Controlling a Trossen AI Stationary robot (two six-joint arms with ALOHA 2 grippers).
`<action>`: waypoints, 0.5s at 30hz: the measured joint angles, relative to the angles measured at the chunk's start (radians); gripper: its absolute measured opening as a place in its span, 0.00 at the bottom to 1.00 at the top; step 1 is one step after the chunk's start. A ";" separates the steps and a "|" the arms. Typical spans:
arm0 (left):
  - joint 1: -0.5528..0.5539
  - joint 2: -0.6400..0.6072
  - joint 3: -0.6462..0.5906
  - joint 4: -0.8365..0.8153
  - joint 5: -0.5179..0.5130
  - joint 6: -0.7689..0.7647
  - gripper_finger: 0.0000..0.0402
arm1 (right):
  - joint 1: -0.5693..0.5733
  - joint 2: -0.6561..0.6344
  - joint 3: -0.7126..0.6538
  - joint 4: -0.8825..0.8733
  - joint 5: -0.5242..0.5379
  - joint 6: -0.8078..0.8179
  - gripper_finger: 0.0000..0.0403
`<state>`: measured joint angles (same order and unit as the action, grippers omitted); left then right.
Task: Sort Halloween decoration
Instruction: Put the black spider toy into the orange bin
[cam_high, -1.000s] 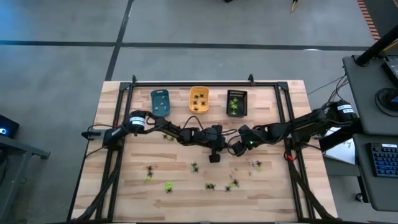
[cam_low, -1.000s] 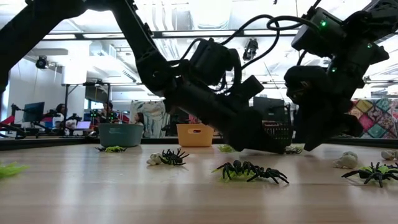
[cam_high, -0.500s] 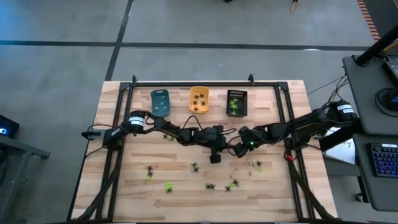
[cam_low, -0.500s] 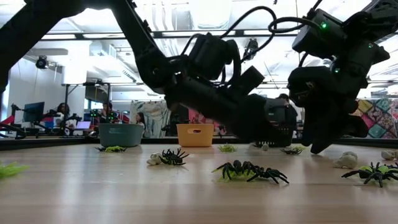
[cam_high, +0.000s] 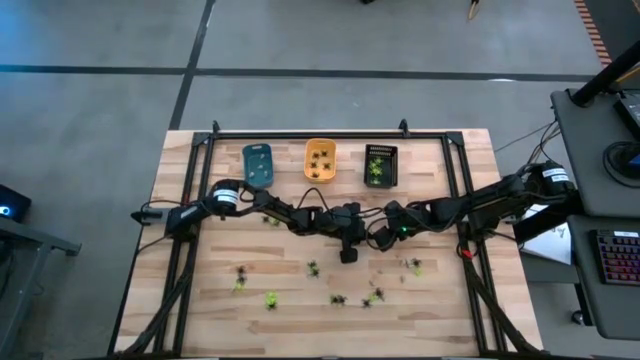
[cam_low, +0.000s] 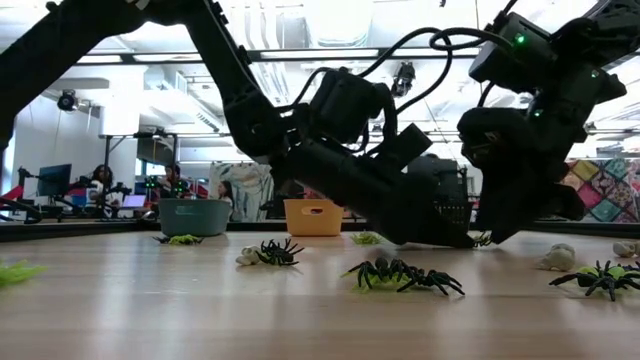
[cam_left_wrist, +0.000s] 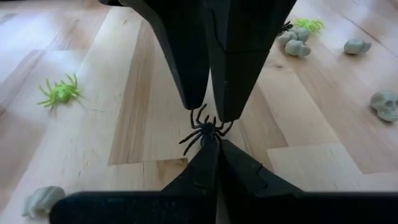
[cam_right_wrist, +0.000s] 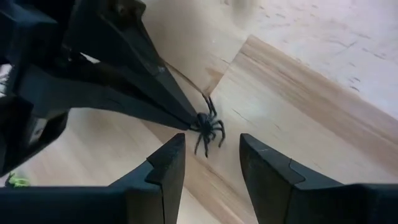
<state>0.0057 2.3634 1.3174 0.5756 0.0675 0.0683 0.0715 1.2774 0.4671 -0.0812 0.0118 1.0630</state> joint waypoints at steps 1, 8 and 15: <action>0.000 0.000 0.000 -0.001 0.000 0.000 0.00 | 0.000 0.002 0.000 0.008 0.007 0.000 0.35; 0.001 0.002 -0.002 -0.012 -0.001 0.000 0.00 | 0.000 0.070 0.000 0.073 0.018 -0.003 0.35; 0.001 0.003 -0.003 -0.012 -0.002 0.000 0.00 | 0.000 0.104 0.001 0.114 0.018 -0.039 0.31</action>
<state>0.0063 2.3661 1.3148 0.5636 0.0658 0.0685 0.0715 1.3814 0.4679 0.0329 0.0301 1.0241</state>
